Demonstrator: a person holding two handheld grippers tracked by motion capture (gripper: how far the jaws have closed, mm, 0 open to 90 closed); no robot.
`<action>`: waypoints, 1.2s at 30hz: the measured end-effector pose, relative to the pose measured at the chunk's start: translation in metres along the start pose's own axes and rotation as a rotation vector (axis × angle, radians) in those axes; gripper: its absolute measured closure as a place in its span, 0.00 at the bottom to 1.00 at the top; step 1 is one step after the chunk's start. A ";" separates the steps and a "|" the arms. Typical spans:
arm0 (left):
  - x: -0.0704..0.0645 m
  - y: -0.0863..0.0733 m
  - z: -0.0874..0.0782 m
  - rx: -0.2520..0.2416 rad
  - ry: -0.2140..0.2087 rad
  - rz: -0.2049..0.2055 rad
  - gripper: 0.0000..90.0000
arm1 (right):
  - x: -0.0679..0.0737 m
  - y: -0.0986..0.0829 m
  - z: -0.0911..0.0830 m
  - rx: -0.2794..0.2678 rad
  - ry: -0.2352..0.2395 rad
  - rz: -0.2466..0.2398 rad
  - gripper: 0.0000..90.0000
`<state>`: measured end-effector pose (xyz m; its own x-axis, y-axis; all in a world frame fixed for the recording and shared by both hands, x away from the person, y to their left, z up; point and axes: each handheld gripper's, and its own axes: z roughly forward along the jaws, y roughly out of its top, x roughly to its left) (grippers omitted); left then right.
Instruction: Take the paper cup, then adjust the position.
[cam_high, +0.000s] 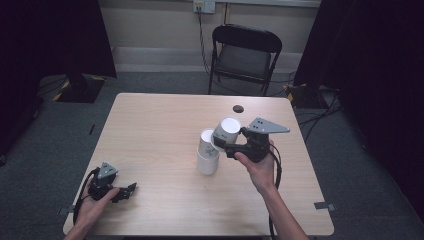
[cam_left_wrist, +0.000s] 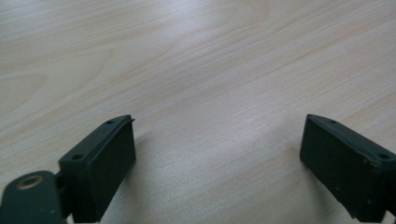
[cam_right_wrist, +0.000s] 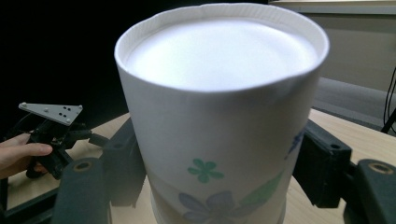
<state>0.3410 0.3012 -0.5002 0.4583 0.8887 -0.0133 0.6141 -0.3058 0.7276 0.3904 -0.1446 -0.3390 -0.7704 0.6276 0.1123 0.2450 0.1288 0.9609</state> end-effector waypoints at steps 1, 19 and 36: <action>0.000 0.000 0.000 0.000 -0.002 0.003 0.14 | 0.000 -0.001 -0.003 0.001 -0.003 0.005 0.32; -0.022 0.018 -0.018 -0.140 -0.081 0.051 0.19 | 0.001 -0.039 -0.024 0.051 -0.018 0.082 0.33; -0.062 0.039 -0.022 -0.221 -0.221 0.160 0.22 | 0.018 -0.057 -0.020 0.097 0.088 0.178 0.35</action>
<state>0.3225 0.2422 -0.4554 0.6799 0.7331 -0.0177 0.3804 -0.3320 0.8632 0.3514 -0.1557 -0.3864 -0.7570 0.5784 0.3039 0.4341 0.0977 0.8955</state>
